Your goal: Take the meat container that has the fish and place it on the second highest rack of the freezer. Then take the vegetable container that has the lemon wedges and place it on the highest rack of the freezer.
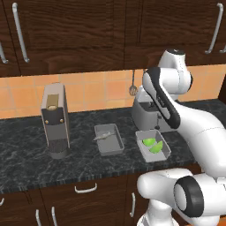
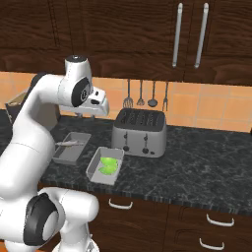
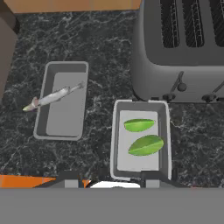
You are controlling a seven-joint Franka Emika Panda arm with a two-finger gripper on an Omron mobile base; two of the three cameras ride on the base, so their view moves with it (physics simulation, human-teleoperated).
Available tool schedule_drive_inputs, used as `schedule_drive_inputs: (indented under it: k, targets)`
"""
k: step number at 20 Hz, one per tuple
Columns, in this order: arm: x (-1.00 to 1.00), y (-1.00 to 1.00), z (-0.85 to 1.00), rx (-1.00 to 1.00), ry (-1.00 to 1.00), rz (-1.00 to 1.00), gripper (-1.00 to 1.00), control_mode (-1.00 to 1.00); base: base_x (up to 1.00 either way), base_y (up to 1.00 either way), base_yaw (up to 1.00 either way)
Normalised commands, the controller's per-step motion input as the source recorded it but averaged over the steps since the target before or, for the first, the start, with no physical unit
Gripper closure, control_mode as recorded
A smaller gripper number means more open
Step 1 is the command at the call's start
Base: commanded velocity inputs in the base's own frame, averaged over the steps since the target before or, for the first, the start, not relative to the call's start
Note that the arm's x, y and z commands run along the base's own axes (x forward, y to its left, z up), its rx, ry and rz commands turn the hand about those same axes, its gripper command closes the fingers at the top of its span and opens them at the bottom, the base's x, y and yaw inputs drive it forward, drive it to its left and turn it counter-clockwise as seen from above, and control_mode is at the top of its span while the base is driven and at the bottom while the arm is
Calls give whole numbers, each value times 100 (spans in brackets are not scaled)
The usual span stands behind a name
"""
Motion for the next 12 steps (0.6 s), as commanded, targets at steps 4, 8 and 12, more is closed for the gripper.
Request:
schedule_drive_inputs:
  k: [4, 8, 12]
  targets:
    - [-4, 0, 0, 1, 0, 0, -100, -100, 0, 0, 0]
    - [-42, 1, 0, 5, 0, 0, -100, -100, 0, 0, 0]
    - [-55, 7, -6, 4, 0, -21, -100, -100, 0, 0, 0]
